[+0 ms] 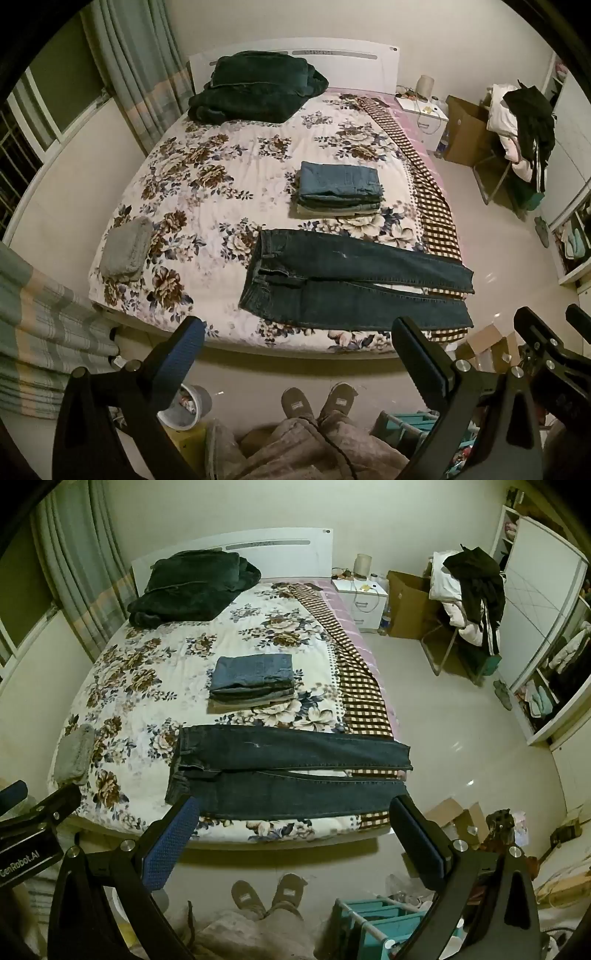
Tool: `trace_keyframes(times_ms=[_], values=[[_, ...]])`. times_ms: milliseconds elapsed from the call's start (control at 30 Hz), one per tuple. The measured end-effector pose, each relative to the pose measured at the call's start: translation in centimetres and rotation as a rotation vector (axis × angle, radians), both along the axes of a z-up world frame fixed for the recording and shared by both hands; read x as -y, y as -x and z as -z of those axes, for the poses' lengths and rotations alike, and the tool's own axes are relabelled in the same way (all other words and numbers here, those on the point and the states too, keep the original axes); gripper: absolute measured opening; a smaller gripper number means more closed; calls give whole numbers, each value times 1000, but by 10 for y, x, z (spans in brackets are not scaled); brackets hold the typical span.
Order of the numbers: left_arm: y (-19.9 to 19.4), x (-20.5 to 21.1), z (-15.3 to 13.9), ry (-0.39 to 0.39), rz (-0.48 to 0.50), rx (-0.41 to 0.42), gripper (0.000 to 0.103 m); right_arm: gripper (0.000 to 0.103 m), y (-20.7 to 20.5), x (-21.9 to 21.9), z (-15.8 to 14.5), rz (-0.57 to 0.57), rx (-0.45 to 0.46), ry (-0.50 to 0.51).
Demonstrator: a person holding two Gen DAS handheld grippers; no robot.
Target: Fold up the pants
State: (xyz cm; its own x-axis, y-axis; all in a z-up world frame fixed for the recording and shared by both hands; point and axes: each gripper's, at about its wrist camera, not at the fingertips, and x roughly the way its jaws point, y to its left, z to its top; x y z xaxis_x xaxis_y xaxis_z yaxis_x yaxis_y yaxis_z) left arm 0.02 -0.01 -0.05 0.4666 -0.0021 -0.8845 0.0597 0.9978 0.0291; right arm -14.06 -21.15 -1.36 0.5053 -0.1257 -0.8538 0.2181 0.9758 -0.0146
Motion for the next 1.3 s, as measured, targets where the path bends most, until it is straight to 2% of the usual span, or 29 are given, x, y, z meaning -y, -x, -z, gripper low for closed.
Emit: trace_keyframes(times_ms=[1300], values=[[0,3,6,22,4,-16,103,103,-12,-13,0,-10,-4,1]])
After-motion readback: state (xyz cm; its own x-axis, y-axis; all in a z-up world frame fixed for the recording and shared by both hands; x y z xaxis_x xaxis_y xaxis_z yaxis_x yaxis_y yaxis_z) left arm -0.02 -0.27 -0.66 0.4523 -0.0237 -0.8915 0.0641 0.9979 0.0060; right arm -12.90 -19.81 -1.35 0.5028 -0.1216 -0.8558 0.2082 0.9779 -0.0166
